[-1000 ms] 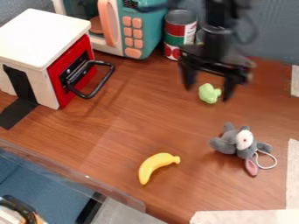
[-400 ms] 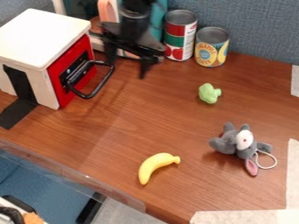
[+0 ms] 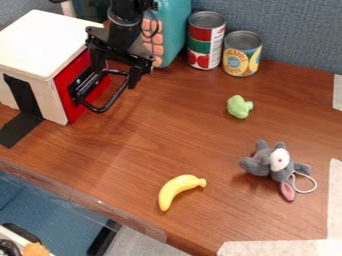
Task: Open the drawer
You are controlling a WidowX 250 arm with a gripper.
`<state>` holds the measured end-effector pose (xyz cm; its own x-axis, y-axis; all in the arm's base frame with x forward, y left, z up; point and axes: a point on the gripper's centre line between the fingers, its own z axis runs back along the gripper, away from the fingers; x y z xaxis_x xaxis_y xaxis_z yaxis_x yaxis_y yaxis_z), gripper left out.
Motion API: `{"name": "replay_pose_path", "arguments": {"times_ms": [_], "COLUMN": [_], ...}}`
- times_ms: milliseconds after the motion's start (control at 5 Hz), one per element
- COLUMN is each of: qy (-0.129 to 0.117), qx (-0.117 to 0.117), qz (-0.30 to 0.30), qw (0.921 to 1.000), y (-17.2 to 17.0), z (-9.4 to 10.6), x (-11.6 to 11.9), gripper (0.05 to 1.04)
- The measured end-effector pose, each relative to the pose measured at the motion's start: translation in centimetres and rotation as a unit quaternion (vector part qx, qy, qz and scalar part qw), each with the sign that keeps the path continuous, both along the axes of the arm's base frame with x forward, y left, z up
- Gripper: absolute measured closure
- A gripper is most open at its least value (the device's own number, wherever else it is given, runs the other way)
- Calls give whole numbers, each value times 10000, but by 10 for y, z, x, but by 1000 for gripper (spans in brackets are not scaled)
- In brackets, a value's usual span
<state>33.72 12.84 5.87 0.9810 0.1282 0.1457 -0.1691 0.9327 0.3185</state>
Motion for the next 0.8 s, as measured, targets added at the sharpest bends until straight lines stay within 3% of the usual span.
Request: {"name": "replay_pose_path", "arguments": {"times_ms": [400,600,800], "qy": [265,411,413], "qx": [48,-226,-336], "qz": [-47,-33,-81], "qw": [9996,9989,9985], "y": [4,-2,-4], "z": [-34,-56,-59], "x": [6,6,7], "gripper": [84,137,423]}}
